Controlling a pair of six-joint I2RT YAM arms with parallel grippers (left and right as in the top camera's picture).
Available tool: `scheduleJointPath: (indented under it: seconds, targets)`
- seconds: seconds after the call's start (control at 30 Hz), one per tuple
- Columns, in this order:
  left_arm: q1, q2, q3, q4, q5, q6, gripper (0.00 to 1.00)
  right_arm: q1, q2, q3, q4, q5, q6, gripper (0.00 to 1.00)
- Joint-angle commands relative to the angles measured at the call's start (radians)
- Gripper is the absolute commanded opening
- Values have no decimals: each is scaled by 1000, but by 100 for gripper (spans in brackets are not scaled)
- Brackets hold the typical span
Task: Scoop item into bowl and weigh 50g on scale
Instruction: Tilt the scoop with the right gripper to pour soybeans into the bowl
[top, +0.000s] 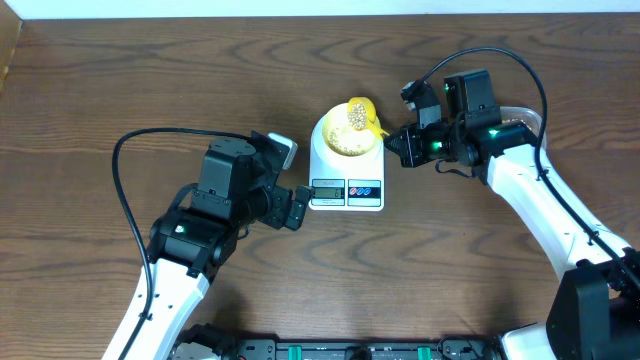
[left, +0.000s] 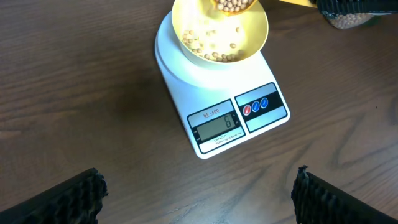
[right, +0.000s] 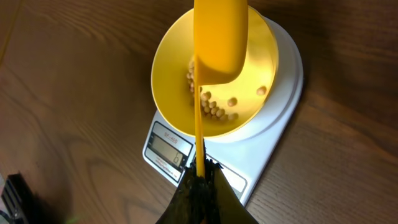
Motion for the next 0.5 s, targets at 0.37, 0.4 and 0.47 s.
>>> scheduleJointPath:
  seconds: [0.37,0.4,0.47]
  targets:
    - [5,0,0,5,-6,7,98,5,-21,4,0,2,-72,2]
    - [5,0,0,5,-6,7,98,5,-22,4,0,2,-80,1]
    - [5,0,0,5,-6,7,98,5,-22,4,1,3,-114,2]
